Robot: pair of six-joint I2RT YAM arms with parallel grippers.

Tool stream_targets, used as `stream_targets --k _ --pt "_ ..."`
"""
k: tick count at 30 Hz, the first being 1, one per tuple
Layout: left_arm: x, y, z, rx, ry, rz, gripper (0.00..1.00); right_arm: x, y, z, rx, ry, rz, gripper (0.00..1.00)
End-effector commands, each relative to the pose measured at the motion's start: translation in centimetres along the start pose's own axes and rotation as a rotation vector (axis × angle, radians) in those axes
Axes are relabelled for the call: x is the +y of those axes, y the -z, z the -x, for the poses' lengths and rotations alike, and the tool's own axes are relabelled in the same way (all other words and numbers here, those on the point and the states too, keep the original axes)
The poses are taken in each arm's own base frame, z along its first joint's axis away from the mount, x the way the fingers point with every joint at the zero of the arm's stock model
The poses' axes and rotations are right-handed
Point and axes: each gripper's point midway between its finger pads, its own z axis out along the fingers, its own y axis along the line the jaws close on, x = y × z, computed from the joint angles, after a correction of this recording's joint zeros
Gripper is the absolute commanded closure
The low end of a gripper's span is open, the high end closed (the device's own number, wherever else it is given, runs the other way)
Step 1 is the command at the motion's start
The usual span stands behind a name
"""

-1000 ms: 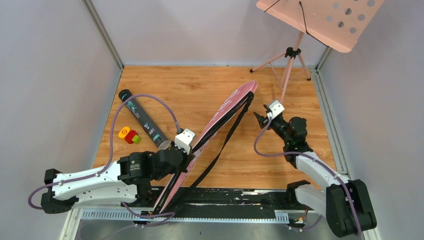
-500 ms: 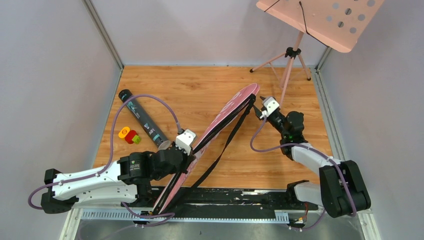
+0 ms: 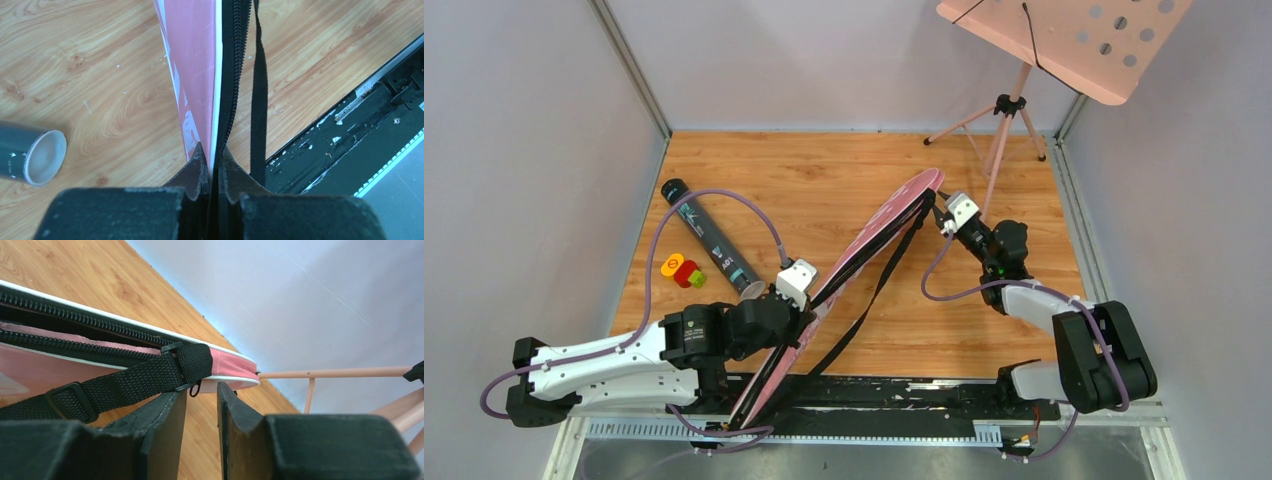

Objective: Pack up the badminton gear

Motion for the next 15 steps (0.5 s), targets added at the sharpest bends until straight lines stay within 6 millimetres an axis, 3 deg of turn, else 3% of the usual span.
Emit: stream_targets --k 1,7,12,15 --pt "-1.47 1.12 5.8 -0.187 0.1 -0.052 1.0 -1.43 -0.47 2.94 -0.108 0.035 -0.037 0.74" --pt "-1.47 1.1 5.85 -0.189 0.102 -0.051 1.0 -1.22 -0.54 2.5 -0.105 0.055 -0.029 0.86" --pt "-1.55 1.17 5.99 -0.193 0.107 -0.056 1.0 -0.99 -0.91 2.26 -0.098 0.056 -0.009 0.77" --pt "-1.55 1.12 5.94 -0.191 0.106 -0.055 1.0 -1.0 -0.97 2.34 -0.101 0.06 -0.005 0.82"
